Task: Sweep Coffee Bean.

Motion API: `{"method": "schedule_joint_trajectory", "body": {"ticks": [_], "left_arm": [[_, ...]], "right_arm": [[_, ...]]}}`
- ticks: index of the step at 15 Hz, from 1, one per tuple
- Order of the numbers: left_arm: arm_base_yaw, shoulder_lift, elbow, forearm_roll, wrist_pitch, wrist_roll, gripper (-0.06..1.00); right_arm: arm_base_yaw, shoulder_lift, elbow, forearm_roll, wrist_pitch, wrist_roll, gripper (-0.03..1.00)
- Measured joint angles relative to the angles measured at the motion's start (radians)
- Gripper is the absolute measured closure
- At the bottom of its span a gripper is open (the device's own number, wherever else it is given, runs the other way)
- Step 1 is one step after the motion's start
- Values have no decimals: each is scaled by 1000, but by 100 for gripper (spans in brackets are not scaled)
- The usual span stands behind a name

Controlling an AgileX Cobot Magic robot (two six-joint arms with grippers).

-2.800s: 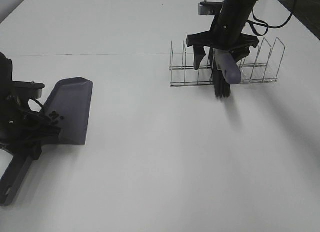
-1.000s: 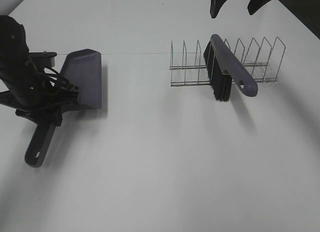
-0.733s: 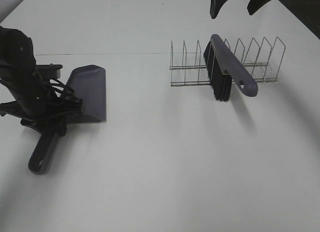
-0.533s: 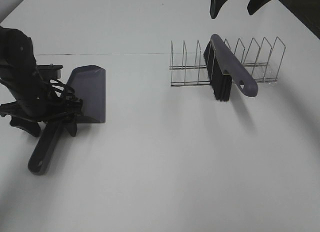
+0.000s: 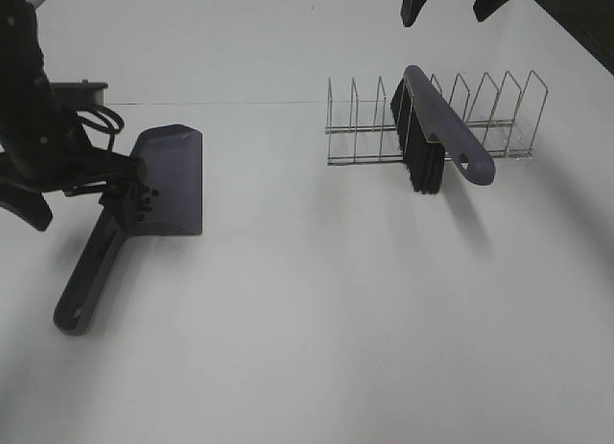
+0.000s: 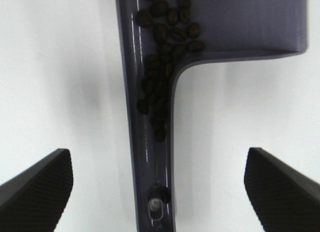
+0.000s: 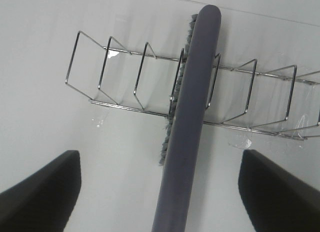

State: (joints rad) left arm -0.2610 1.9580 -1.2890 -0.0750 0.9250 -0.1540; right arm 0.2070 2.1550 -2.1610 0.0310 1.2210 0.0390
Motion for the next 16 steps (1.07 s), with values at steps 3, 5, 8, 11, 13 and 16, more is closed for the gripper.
{"method": "schedule_joint_trajectory", "body": {"ticks": [3, 5, 8, 11, 13, 16], "left_arm": [[0, -228, 0, 61, 23, -2, 9], [0, -350, 0, 115, 36, -32, 9], [0, -478, 0, 182, 70, -57, 9], [0, -616, 0, 261, 109, -72, 9], [0, -685, 0, 306, 168, -94, 9], [0, -744, 3, 309, 234, -97, 9]], "right_arm": [[0, -109, 83, 13, -1, -5, 24], [0, -182, 157, -43, -1, -7, 24], [0, -288, 260, -88, -1, -7, 24], [0, -411, 373, -112, 0, -7, 24], [0, -485, 463, -134, 0, -7, 24], [0, -591, 584, -129, 0, -7, 24]]}}
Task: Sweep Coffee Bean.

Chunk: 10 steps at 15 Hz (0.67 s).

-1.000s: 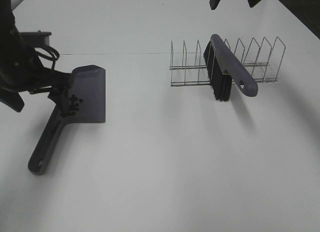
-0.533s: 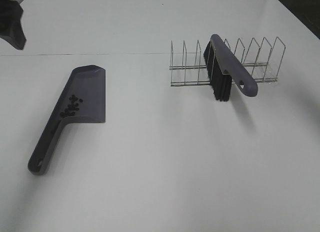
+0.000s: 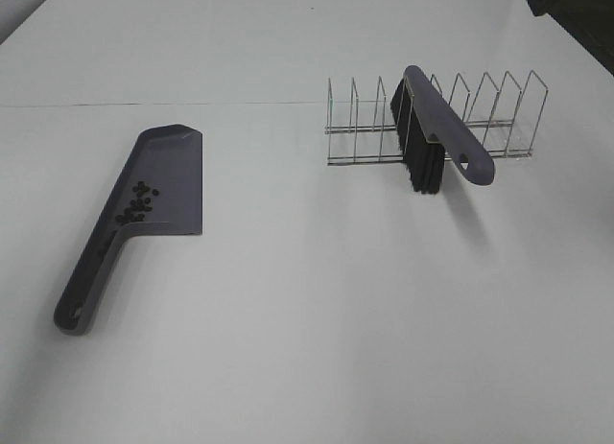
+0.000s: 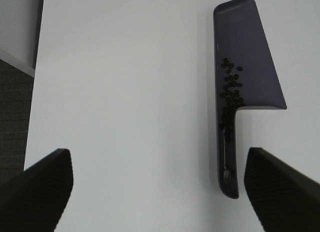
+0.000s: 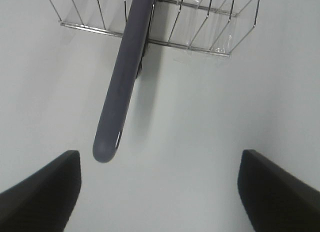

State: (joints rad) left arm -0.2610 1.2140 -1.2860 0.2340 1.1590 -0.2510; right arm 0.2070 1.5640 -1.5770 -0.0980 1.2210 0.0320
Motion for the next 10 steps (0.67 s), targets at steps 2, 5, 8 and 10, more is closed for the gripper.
{"method": "schedule_joint_trajectory", "body": {"ticks": [2, 5, 8, 10], "left_arm": [[0, -56, 34, -10, -3, 0, 9], [0, -206, 198, -46, -63, 28, 9], [0, -382, 393, -52, -120, 39, 9], [0, -512, 533, -53, -124, 41, 9]], "right_arm": [[0, -67, 76, 2, -1, 0, 24], [0, -224, 277, 7, -8, 11, 24], [0, -375, 497, 19, -80, 22, 24], [0, -483, 681, 20, -116, 25, 24]]}}
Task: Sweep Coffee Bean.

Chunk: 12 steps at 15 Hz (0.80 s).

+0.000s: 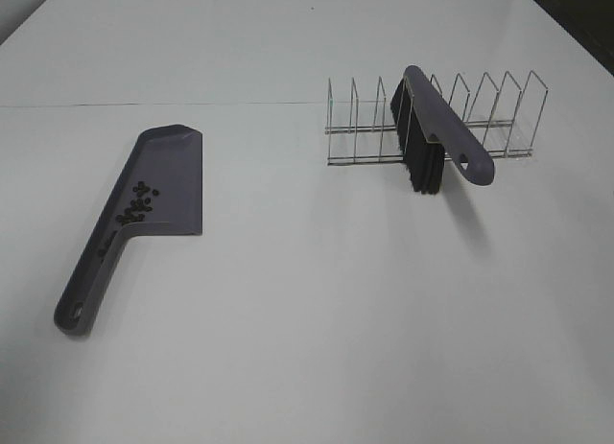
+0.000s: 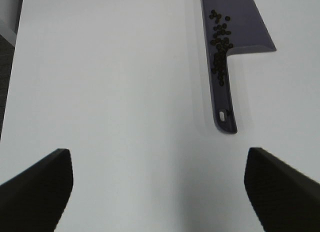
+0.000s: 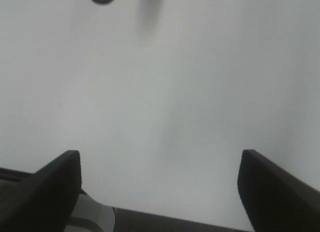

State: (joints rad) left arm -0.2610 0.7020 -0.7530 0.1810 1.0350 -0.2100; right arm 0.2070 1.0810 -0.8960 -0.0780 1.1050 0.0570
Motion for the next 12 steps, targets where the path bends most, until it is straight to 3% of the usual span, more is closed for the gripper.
{"method": "schedule_joint_trajectory", "body": {"ticks": [7, 12], "left_arm": [[0, -229, 197, -68, 114, 0, 9], [0, -303, 226, -104, 67, 12, 9]], "right_arm": [[0, -361, 370, 18, -16, 0, 24], [0, -597, 429, 29, 13, 0, 24]]}}
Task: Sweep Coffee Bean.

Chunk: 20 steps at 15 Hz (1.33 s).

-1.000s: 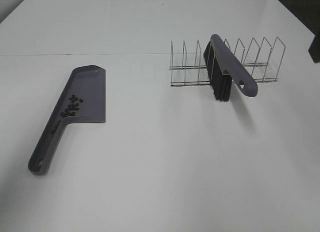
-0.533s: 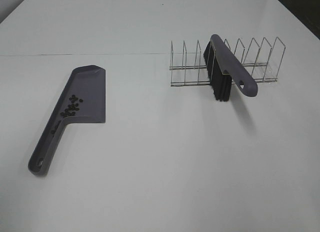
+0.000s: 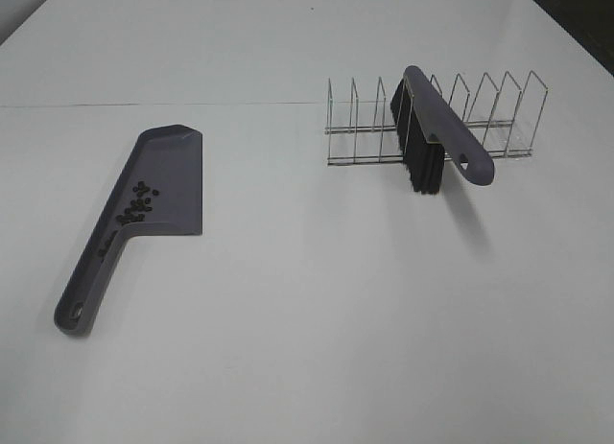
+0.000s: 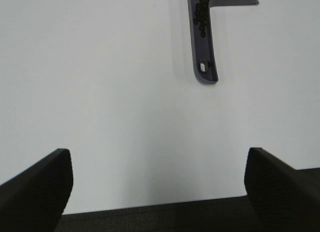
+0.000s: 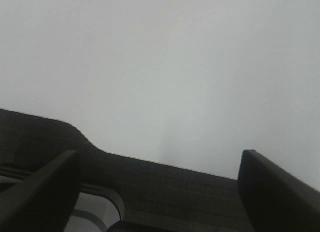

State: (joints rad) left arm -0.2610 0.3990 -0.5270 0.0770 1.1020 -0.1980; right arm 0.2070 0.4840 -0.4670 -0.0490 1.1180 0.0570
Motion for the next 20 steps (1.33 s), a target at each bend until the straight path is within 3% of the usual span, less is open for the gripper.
{"method": "schedule_joint_trajectory", "body": {"ticks": [5, 11, 14, 20], "left_arm": [[0, -93, 0, 0, -11, 44, 9], [0, -392, 0, 20, -11, 46, 9], [-3, -405, 0, 4, -11, 122, 9], [-3, -405, 6, -42, -17, 182, 9]], "right_arm": [[0, -180, 8, 15, -5, 0, 24], [0, -368, 9, 20, -6, -8, 24], [0, -474, 9, 23, -6, -19, 24], [0, -488, 9, 24, -6, -22, 24]]}}
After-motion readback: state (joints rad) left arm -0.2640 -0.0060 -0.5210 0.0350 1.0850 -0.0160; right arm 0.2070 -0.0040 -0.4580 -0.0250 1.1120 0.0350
